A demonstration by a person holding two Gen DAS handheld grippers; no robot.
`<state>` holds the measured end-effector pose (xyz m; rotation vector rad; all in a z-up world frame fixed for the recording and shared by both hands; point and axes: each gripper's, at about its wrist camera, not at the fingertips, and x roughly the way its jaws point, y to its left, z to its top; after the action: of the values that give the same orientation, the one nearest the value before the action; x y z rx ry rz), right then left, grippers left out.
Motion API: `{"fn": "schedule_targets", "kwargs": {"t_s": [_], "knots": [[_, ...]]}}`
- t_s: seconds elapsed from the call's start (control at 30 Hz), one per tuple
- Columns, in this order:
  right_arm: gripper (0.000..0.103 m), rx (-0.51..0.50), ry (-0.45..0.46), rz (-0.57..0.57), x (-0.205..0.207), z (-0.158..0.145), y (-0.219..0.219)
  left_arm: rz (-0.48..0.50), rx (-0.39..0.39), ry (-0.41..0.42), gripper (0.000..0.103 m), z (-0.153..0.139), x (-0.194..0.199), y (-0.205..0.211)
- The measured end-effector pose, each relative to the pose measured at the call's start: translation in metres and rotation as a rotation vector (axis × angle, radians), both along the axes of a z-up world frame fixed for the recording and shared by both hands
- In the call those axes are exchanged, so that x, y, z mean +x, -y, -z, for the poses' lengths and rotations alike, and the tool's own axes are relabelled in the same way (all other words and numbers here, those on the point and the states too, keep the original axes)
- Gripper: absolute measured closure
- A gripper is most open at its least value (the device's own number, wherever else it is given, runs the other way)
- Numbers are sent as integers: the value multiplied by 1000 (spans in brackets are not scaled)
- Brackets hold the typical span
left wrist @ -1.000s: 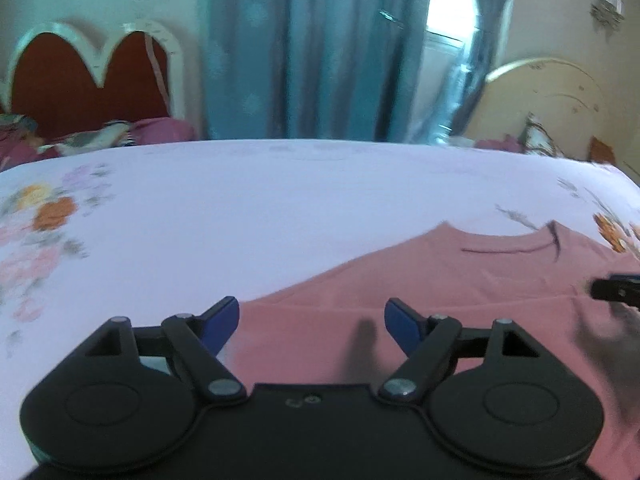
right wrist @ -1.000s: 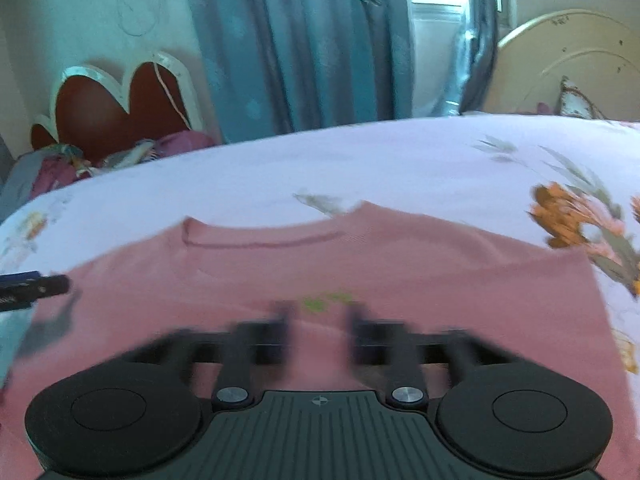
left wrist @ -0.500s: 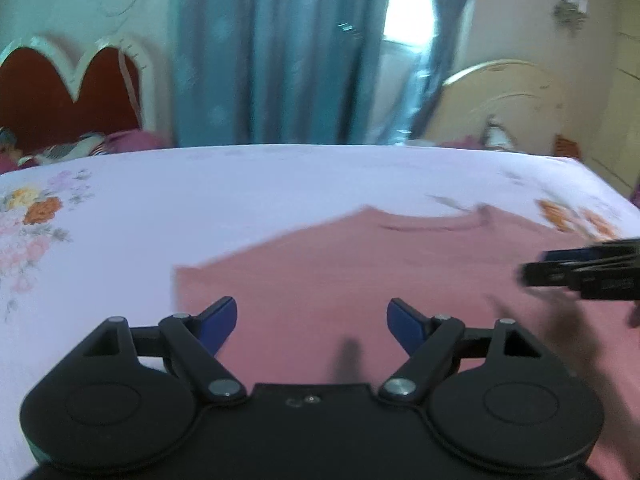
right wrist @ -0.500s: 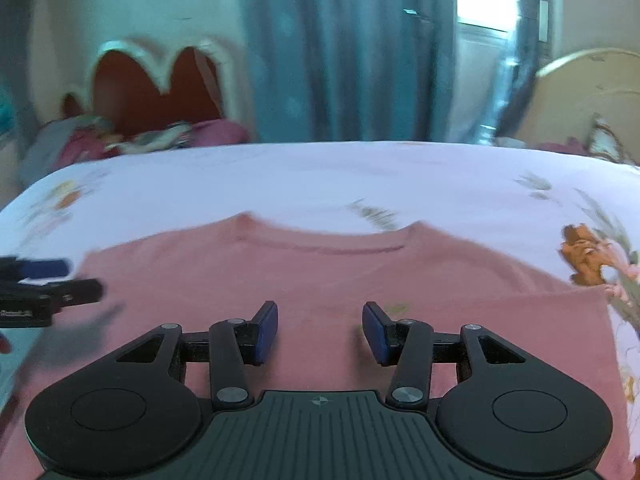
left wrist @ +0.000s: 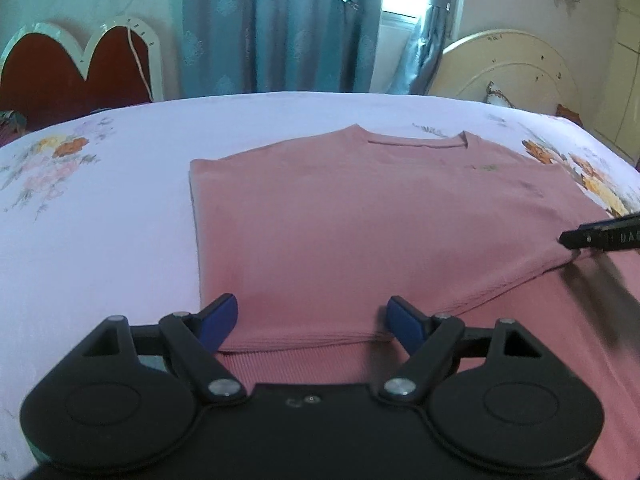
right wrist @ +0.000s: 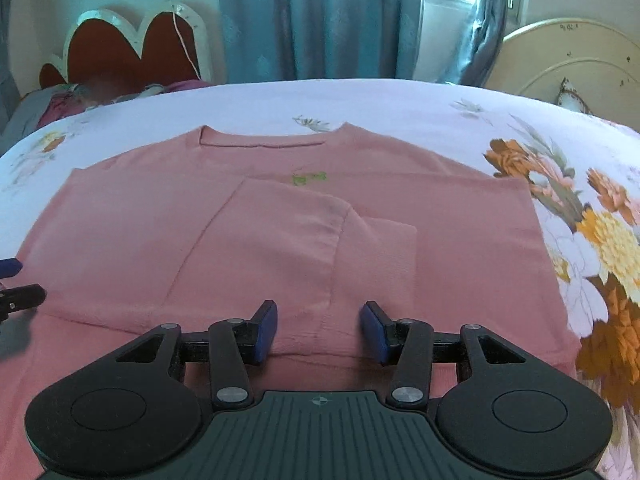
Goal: Fold small clothes
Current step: 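Open both grippers and release the folded sweatshirt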
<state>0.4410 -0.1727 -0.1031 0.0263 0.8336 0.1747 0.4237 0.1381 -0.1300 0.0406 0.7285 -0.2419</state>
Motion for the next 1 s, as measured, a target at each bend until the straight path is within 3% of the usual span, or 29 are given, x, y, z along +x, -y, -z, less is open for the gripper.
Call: {"fn": "schedule_targets", "kwargs": {"t_s": [0.4, 0.47, 0.5, 0.53, 0.57, 0.6, 0.7, 0.77, 0.93, 1.0], "knots": [[55, 15, 9, 27, -3, -5, 7, -29, 29, -4, 21, -5, -8, 7], [55, 58, 33, 62, -12, -14, 18, -38, 34, -3, 12, -11, -15, 9], [55, 86, 36, 77, -17, -18, 26, -49, 43, 10, 2, -15, -23, 10], [55, 107, 35, 87, -22, -22, 33, -66, 55, 24, 1, -18, -31, 10], [45, 126, 34, 93, -29, -25, 41, -72, 62, 29, 1, -20, -39, 10], [26, 133, 43, 101, -38, -28, 51, -76, 66, 26, 1, -22, -47, 9], [22, 145, 63, 106, -70, -38, 79, -106, 71, 23, 1, -25, -81, 2], [22, 166, 58, 114, -96, -42, 104, -124, 72, 10, 3, -25, -108, -5], [23, 222, 31, 138, -165, -41, 160, -183, 35, -20, 24, -24, -175, -25], [32, 233, 16, 142, -193, -36, 174, -210, 10, -25, 25, -23, -196, -31]]}}
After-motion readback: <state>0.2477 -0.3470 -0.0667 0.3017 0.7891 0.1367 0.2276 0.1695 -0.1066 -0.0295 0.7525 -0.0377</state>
